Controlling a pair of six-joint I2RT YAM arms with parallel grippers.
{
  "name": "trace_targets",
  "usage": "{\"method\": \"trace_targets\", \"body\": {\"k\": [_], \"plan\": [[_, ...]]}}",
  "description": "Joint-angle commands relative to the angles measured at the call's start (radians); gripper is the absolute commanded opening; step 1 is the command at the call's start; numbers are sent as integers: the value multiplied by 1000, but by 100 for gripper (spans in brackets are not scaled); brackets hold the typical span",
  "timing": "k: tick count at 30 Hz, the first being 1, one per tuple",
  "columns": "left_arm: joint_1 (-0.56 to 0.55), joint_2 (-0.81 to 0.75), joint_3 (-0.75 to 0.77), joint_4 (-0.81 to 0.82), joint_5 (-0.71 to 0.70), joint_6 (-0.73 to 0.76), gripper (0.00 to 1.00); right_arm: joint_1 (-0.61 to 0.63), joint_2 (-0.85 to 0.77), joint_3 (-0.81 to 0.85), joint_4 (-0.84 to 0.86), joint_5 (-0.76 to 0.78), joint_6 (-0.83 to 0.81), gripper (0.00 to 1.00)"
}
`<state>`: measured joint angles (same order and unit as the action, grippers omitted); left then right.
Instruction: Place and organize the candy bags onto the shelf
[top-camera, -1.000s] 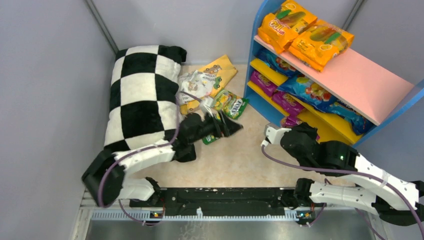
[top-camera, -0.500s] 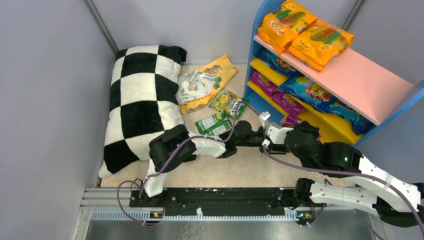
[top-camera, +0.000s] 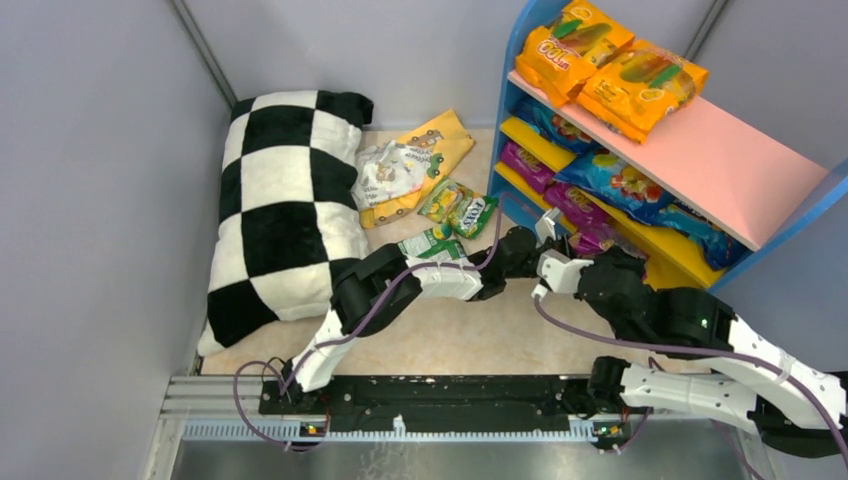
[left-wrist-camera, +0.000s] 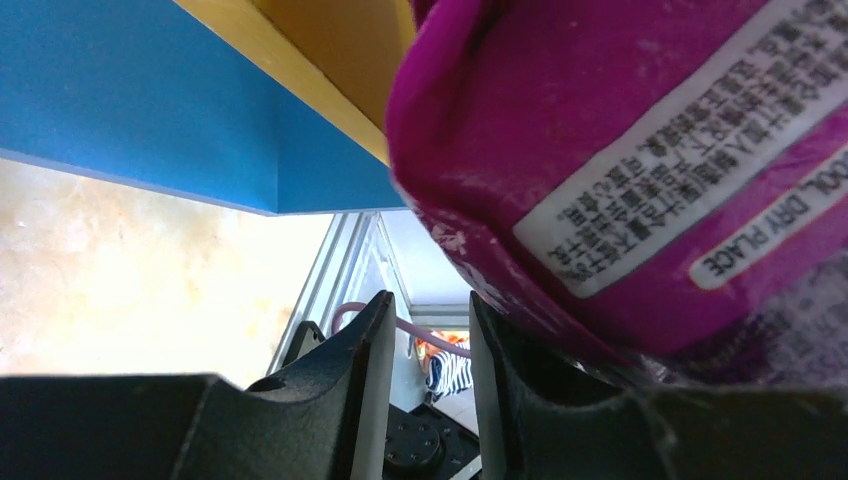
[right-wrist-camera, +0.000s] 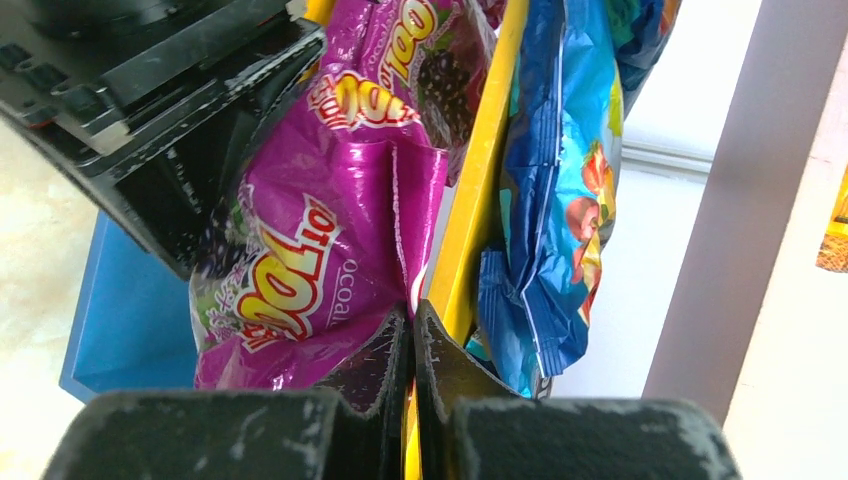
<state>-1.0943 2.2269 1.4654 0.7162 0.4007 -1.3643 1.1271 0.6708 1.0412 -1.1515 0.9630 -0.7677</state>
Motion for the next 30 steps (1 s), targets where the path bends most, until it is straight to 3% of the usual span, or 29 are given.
{"method": "trace_targets", "body": {"k": [1,5,21,27,30], "plan": [[3,-1,76,-52,-48,-25,40,-9,-37,52,-17,-32,-39,0],[-1,51,168,-92,-25,-70,40,-9,-59,49,-59,-86,-61,0],[-16,98,174,-46,-99,-257,38,-8,-110,-178,-136,-72,34,0],[-15,99,160,-40,-92,-242,38,-8,-95,-184,-95,-26,116,0],[-14,60,102,-46,-102,-202,45,-8,-58,-192,-71,-11,171,0]]}}
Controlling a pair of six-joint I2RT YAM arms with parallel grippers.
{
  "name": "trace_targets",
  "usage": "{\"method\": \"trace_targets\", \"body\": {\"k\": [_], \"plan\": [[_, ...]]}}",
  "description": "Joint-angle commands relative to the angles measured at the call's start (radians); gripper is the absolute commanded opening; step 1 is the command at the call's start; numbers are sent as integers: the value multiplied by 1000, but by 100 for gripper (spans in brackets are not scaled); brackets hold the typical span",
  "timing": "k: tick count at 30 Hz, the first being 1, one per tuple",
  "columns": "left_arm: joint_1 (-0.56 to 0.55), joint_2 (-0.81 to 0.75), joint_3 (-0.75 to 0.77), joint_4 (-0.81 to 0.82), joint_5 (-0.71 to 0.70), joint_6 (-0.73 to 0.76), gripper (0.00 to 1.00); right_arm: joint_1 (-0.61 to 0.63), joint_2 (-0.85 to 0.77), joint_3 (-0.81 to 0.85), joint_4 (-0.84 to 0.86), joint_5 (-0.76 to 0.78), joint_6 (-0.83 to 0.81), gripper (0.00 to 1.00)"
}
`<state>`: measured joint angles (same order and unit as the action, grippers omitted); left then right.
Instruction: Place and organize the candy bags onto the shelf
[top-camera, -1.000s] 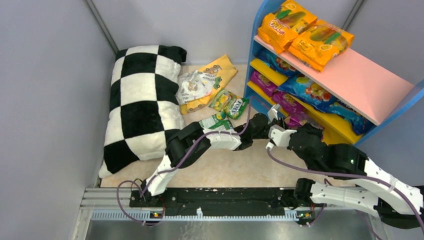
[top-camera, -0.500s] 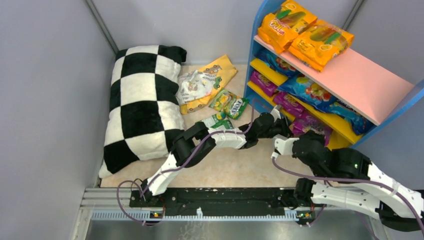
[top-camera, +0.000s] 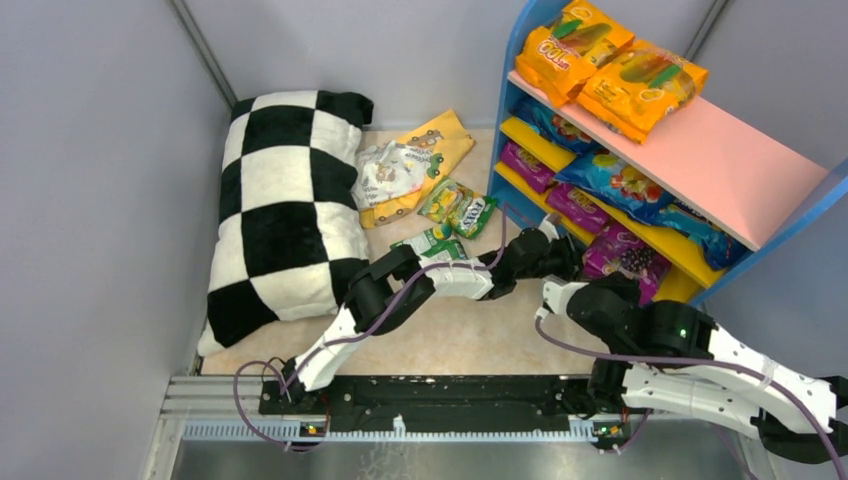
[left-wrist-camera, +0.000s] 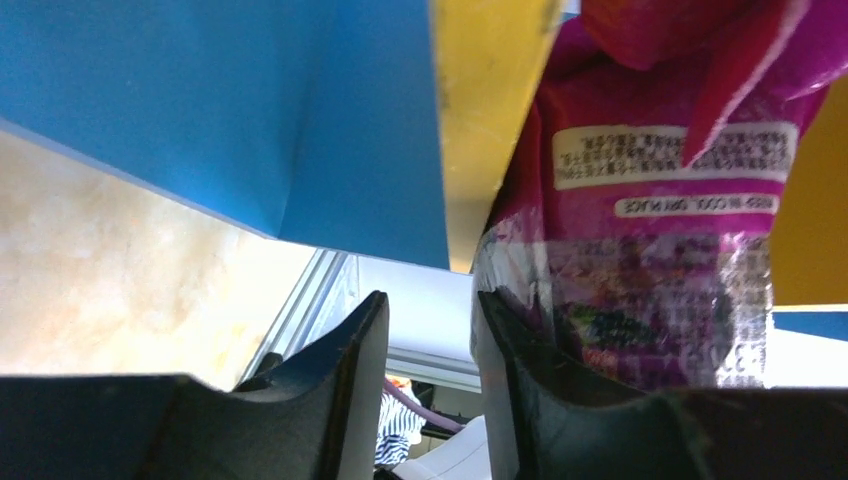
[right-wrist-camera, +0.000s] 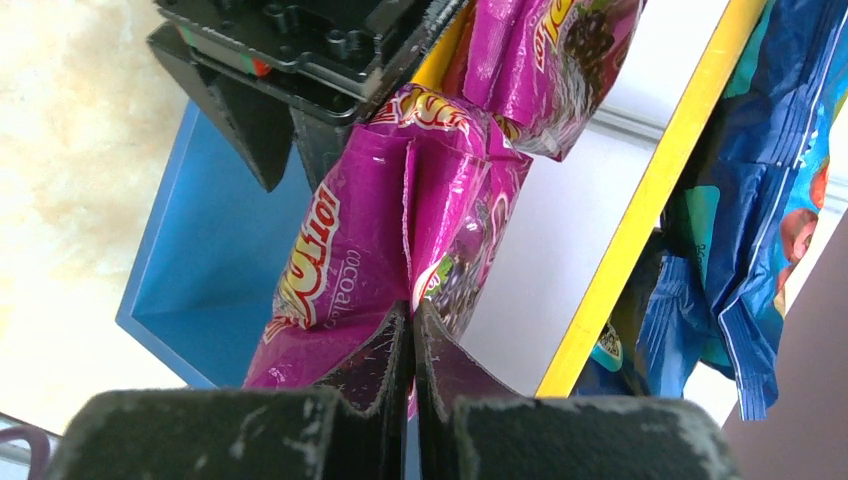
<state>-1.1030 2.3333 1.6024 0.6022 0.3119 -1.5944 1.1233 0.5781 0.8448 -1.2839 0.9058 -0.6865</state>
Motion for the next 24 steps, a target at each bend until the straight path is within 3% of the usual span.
{"method": "trace_targets", "body": {"k": [1,6,10,13,20,24], "plan": [[-5,-64,-62,70,-12,42,47,-5,41,-5,79,55,93,0],[14,-150,-208,75,-4,101,55,-92,72,-25,194,49,64,0],[26,-182,-279,115,46,110,56,-289,103,-72,329,-22,-54,0],[39,-238,-348,121,81,163,57,-303,120,-36,322,-4,-34,0],[84,-565,-509,-124,58,502,67,-348,160,-14,365,-19,-106,0],[221,-796,-595,-304,38,656,75,-417,143,-73,512,-100,-266,0]]}}
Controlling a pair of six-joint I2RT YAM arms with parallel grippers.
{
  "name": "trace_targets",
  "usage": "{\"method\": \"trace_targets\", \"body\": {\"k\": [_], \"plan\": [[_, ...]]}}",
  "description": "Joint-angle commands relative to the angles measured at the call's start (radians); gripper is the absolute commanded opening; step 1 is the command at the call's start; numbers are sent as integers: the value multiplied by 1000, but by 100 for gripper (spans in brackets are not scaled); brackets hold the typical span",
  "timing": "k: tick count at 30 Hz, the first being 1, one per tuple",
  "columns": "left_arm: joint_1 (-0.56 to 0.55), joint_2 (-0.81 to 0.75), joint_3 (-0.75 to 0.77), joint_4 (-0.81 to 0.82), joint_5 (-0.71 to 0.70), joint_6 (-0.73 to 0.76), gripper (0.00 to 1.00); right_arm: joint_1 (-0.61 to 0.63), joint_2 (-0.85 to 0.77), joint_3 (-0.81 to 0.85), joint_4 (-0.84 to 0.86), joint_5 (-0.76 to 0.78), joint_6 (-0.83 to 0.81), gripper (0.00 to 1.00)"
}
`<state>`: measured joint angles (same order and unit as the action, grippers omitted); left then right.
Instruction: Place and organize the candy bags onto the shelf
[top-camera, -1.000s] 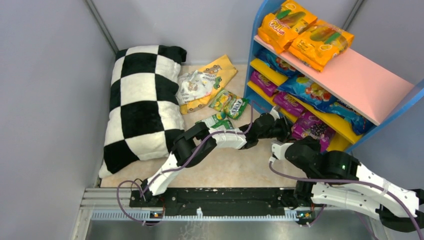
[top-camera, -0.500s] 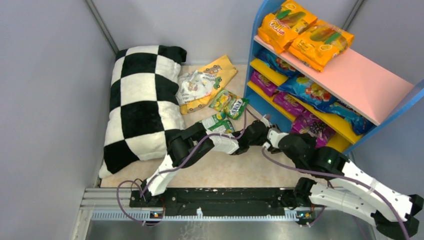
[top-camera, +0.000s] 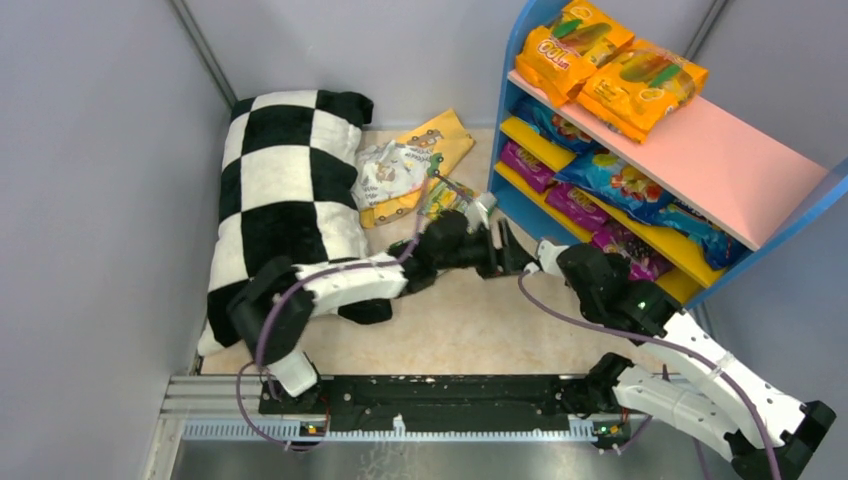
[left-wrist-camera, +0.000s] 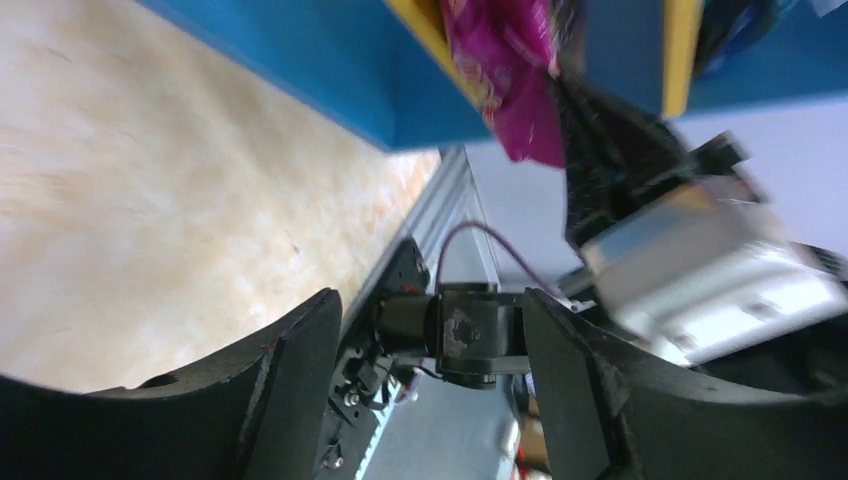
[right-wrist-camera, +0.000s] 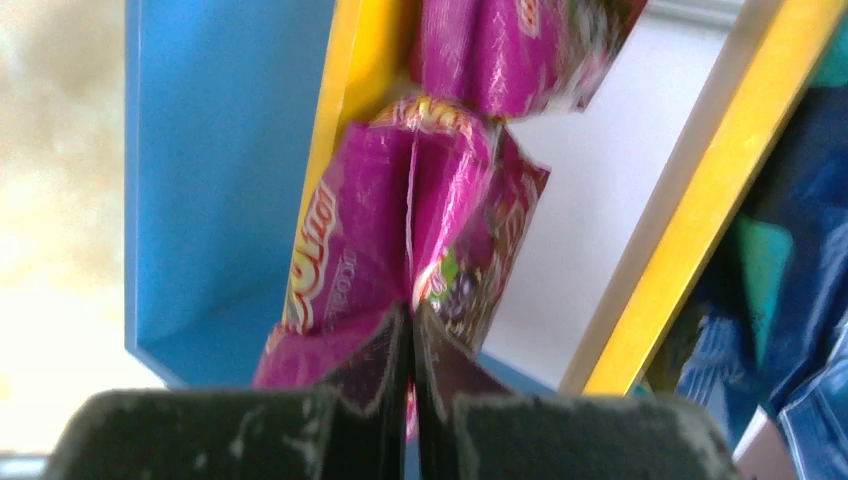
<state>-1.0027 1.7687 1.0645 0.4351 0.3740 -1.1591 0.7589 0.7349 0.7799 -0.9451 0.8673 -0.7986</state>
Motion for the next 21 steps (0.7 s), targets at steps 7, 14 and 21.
{"method": "trace_targets", "body": {"k": [7,14,21], "plan": [[299,-485,104,-425,-155,456,91,-151,-1,-24,214,-148,-292,0],[313,-519,261,-533,-265,667,94,-250,-21,-15,175,-207,-395,0],[337,-616,165,-518,-400,787,96,-310,-67,-86,246,-286,-517,0]]}}
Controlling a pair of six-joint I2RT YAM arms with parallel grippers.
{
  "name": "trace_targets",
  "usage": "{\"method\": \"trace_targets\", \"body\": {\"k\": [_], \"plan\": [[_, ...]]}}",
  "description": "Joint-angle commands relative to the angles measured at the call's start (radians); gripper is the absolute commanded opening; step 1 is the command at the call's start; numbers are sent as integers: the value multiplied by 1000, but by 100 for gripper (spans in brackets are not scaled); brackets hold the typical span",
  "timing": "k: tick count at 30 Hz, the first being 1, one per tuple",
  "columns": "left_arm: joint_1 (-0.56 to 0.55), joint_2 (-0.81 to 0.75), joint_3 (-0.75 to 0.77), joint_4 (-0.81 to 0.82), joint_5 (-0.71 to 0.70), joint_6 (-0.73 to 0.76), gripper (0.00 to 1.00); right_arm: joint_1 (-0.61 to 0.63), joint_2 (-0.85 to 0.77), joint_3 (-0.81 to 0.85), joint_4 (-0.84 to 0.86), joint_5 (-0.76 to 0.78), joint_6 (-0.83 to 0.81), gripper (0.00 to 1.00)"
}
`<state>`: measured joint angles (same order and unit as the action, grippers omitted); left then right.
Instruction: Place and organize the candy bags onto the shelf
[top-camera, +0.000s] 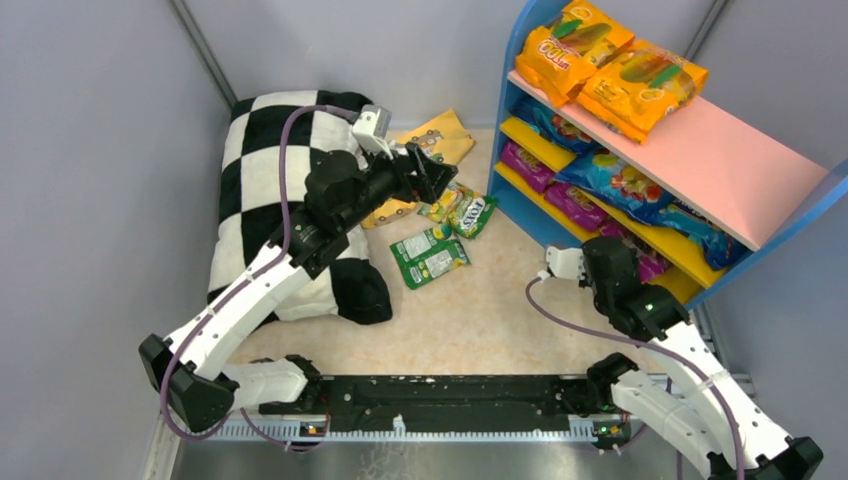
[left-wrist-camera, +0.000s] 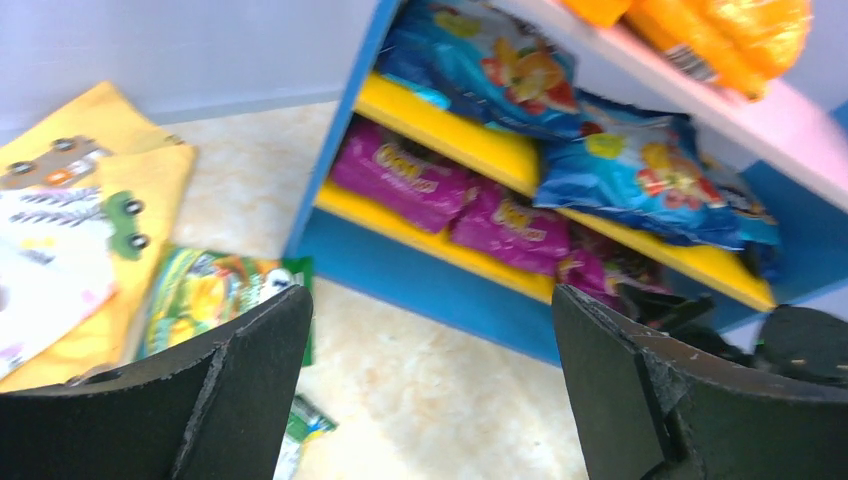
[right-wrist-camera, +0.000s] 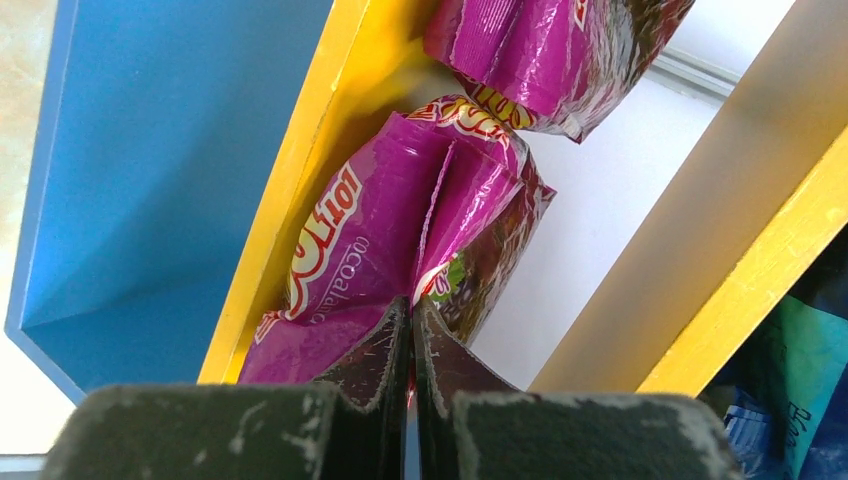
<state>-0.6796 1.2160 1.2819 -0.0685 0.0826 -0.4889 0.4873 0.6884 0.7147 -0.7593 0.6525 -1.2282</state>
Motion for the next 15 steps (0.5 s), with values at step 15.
{"method": "trace_targets", "body": {"k": [15], "plan": [[14,-96,-119,24,-119,125,96,-97,40,-50,143,-44,-166,3]]}}
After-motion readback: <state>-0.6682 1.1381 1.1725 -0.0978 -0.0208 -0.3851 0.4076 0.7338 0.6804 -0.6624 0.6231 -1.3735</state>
